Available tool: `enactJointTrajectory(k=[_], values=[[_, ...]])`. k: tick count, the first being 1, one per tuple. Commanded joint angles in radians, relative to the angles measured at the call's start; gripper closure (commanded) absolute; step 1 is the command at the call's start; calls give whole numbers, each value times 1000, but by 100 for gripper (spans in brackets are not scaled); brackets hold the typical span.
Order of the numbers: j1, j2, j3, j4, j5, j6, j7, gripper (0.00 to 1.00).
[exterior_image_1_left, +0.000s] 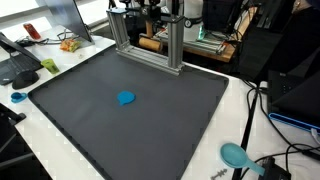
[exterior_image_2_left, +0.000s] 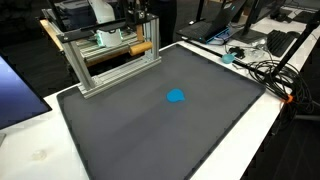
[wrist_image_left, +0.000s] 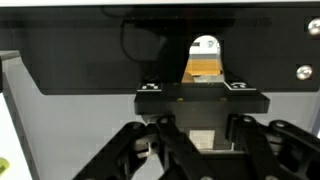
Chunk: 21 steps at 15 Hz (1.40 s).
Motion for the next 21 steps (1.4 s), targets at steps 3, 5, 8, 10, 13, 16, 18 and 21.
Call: enactJointTrajectory(k=[3,5,8,10,13,16,18,21], values=[[2,-93,18,-50,43,-55,37,78],[4,-104,32,-61,45,-67,62,78],[7,-113,46,-75,46,-71,85,78],[5,-122,45,-85,43,-67,84,78],[3,-139,38,-102,41,-67,68,78],[5,-154,33,-115,37,-76,45,78],[8,-163,30,-122,32,-83,27,78],[12,-177,25,-130,23,-97,-16,78]])
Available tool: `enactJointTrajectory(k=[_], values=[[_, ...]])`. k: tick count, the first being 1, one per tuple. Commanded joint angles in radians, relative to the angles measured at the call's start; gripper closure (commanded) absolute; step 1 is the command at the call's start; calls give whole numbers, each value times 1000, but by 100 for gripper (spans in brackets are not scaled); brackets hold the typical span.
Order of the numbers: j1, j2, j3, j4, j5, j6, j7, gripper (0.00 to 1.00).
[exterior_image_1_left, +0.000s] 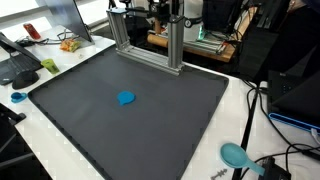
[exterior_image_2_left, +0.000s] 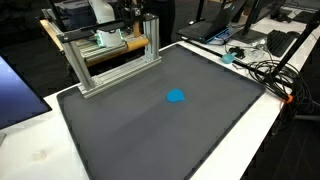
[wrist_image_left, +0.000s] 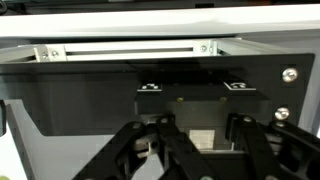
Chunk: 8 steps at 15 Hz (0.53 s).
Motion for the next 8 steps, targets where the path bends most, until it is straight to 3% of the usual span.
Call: enactJointTrajectory(k=[1,3,4,5,8], values=[[19,-54,-7,-35,9,-44,-57,78],[23,-52,-11,-30,10,-55,-87,78],[19,-47,-9,-26,7,-46,-86,28],[21,-49,-12,-24,9,-44,-97,27],[13,-51,-3,-21,3,-45,-73,9]])
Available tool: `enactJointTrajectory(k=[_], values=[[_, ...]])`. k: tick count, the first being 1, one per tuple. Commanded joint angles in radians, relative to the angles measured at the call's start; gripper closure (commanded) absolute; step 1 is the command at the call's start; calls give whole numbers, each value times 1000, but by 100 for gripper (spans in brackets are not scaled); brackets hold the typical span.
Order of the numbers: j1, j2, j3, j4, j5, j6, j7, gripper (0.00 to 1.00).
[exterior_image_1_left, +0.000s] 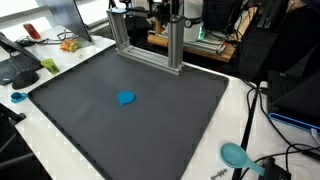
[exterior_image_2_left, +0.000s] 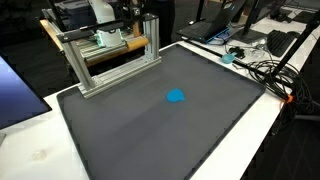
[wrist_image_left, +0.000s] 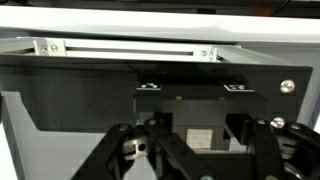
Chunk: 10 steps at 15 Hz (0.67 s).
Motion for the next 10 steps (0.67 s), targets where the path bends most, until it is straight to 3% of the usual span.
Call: enactJointTrajectory(k=[1,10], values=[[6,-41,1,-14,3,-26,5,2],[-27,-65,52,-18,-75,44,123,0]])
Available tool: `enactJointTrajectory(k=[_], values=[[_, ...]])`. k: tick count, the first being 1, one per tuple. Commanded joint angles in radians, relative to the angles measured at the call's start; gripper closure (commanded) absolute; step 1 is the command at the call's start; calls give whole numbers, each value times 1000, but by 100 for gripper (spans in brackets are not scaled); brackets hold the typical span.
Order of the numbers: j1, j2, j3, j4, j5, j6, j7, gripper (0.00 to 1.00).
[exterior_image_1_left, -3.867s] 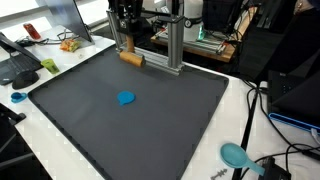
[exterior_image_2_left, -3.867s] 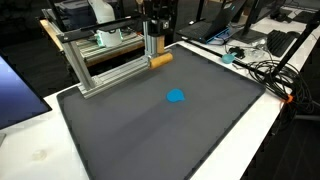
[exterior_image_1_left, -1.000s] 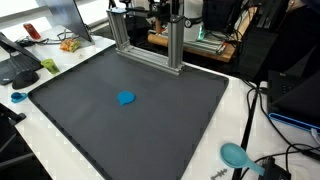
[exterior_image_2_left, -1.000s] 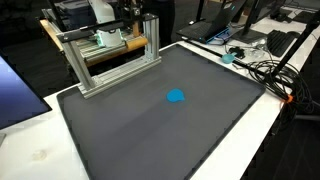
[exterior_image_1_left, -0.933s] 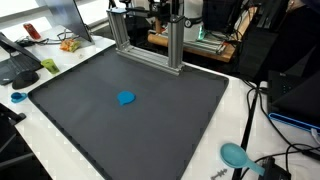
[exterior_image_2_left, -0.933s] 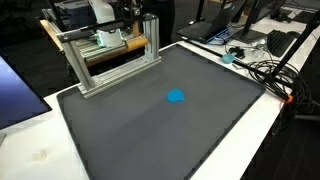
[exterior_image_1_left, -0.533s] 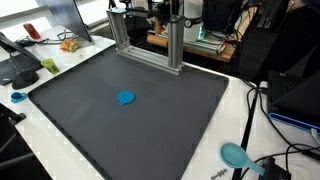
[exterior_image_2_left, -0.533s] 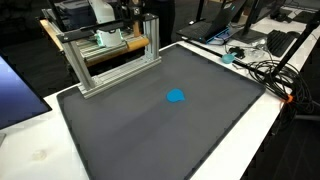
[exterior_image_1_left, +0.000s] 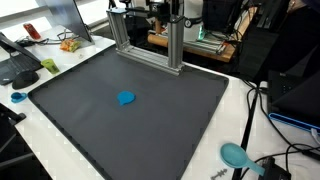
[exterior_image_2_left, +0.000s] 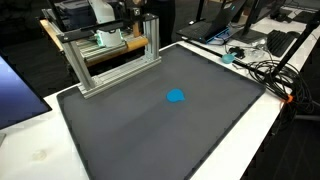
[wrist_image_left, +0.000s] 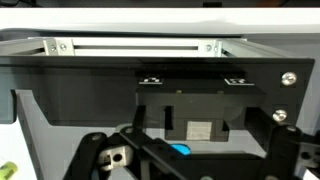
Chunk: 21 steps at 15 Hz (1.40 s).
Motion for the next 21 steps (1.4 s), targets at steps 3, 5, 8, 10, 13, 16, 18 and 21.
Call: enactJointTrajectory(k=[3,5,8,10,13,16,18,21], values=[[-19,-63,32,-11,-71,62,59,0],[-4,-57,14,25,-59,65,17,0],[-6,14,-2,142,-51,52,-14,0],[-10,108,-12,250,-41,42,-19,0],[-12,251,-27,400,-34,35,-25,0],[-10,408,-23,546,-37,17,-3,0],[2,502,-20,631,-27,-16,-15,0],[-2,448,-23,544,-46,43,-3,0]])
